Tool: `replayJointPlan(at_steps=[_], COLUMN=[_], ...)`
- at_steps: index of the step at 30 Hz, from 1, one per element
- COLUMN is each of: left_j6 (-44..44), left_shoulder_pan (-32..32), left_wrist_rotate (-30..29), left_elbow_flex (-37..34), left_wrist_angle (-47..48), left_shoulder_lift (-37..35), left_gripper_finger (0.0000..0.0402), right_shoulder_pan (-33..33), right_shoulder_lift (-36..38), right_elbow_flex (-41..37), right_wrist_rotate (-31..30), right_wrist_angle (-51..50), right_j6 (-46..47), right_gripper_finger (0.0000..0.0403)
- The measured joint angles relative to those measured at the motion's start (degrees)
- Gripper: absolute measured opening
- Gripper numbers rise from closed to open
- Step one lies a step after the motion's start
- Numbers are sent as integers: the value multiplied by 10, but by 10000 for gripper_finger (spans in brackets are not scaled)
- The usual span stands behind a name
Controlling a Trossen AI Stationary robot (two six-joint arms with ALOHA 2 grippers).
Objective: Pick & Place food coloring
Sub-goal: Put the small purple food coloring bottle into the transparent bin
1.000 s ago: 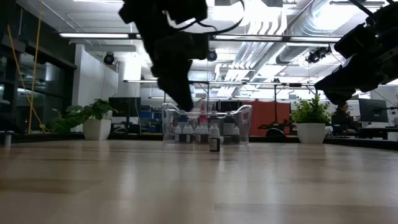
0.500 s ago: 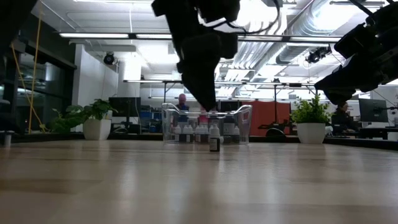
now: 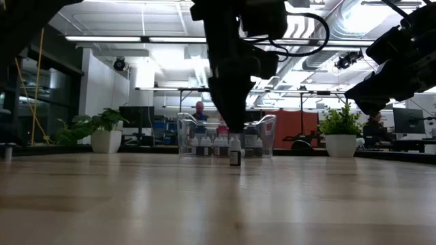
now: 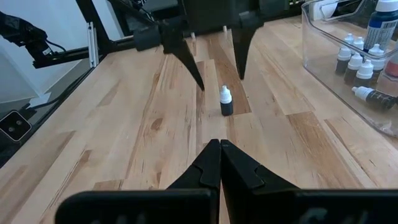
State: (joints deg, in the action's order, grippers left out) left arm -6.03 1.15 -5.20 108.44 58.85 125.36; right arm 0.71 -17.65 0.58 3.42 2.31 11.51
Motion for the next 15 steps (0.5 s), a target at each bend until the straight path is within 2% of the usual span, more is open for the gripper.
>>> replayJointPlan(at_steps=[7,15], left_j6=[15,25], left_shoulder_pan=[-1,-14], left_wrist_rotate=[-30,-35], left_elbow_flex=[0,0], left_wrist_angle=[2,-5], left_shoulder_lift=[3,3], left_gripper_finger=[264,264], right_shoulder_pan=[0,0], right_shoulder_lift=[0,0], right_elbow_flex=[0,0], right_wrist_rotate=[0,0], right_wrist_angle=[1,1], right_j6=[0,0], right_gripper_finger=[0,0])
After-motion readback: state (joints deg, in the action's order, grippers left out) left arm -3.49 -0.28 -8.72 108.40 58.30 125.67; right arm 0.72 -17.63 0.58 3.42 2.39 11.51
